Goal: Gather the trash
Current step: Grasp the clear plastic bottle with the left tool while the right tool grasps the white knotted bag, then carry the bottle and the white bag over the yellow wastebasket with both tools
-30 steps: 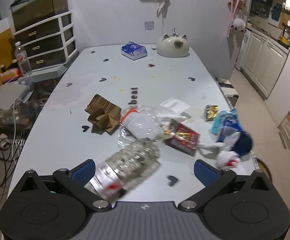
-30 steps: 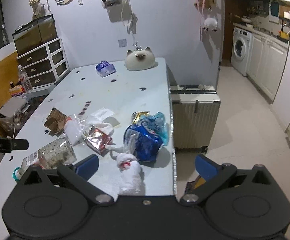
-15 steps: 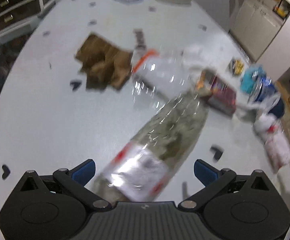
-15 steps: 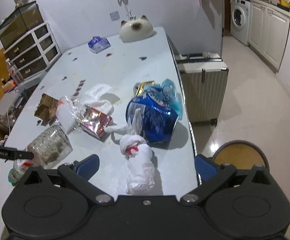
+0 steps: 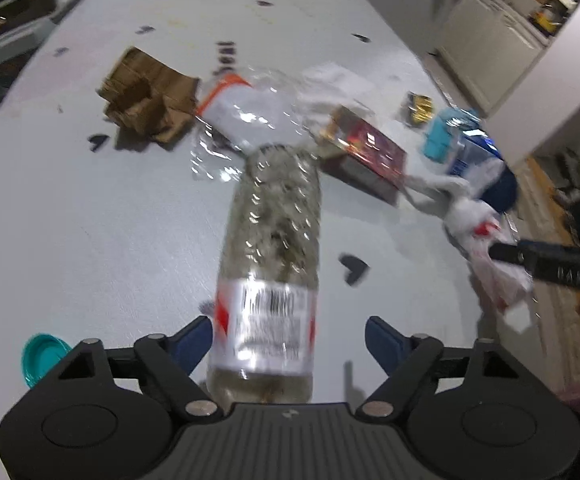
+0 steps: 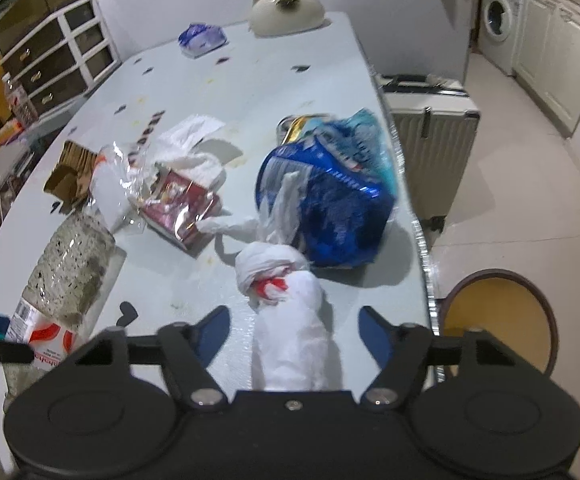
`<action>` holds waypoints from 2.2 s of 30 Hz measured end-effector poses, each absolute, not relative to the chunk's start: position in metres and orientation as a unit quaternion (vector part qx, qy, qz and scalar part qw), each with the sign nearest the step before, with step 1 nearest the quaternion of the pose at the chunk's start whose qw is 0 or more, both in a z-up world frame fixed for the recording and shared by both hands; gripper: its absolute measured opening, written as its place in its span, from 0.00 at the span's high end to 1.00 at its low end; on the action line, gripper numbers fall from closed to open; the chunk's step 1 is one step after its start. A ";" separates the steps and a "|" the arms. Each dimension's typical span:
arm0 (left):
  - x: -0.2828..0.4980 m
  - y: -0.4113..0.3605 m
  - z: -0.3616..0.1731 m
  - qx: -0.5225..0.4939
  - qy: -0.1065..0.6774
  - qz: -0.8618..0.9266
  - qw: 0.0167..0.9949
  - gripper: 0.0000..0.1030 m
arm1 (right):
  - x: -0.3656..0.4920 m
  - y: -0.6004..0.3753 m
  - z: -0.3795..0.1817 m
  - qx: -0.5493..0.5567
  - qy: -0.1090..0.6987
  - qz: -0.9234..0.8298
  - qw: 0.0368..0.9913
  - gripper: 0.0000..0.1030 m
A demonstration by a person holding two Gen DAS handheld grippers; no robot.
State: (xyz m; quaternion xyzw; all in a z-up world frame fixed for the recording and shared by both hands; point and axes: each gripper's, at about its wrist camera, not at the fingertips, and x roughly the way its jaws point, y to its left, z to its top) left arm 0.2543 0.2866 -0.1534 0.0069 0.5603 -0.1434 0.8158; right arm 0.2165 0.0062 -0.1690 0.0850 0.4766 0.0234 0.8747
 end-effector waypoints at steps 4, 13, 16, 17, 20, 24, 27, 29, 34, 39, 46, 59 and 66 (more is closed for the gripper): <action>0.271 0.279 -0.158 0.049 0.562 -0.104 0.819 0.25 | 0.227 0.015 -0.182 0.072 0.496 0.023 0.865 0.57; 0.269 0.261 -0.170 0.079 0.576 -0.101 0.808 0.31 | 0.208 0.017 -0.180 0.076 0.516 0.021 0.853 0.68; 0.263 0.256 -0.172 0.084 0.577 -0.101 0.806 0.34 | 0.199 0.015 -0.179 0.084 0.519 0.019 0.850 0.69; 0.261 0.255 -0.172 0.086 0.576 -0.098 0.807 0.40 | 0.196 0.015 -0.179 0.084 0.520 0.017 0.850 0.69; 0.256 0.253 -0.172 0.090 0.574 -0.087 0.809 0.40 | 0.188 0.015 -0.176 0.085 0.519 0.015 0.850 0.70; 0.246 0.251 -0.170 0.086 0.571 -0.084 0.812 0.41 | 0.178 0.013 -0.171 0.085 0.514 0.014 0.853 0.70; 0.234 0.248 -0.166 0.077 0.564 -0.087 0.818 0.41 | 0.171 0.011 -0.169 0.087 0.512 0.013 0.855 0.70; 0.225 0.246 -0.161 0.068 0.558 -0.087 0.823 0.41 | 0.166 0.010 -0.165 0.088 0.508 0.011 0.857 0.71; 0.199 0.241 -0.142 0.050 0.535 -0.084 0.839 0.42 | 0.147 0.008 -0.148 0.079 0.481 0.011 0.873 0.71; 0.175 0.235 -0.115 0.027 0.502 -0.082 0.860 0.42 | 0.127 0.000 -0.123 0.076 0.450 0.012 0.890 0.71; 0.150 0.220 -0.094 0.004 0.479 -0.089 0.873 0.42 | 0.112 -0.011 -0.121 0.087 0.460 0.036 0.883 0.72; 0.132 0.219 -0.094 -0.006 0.484 -0.073 0.872 0.42 | 0.095 -0.009 -0.122 0.083 0.457 0.044 0.885 0.72; 0.132 0.193 -0.072 -0.006 0.457 -0.085 0.886 0.42 | 0.090 -0.036 -0.087 0.089 0.415 0.032 0.905 0.72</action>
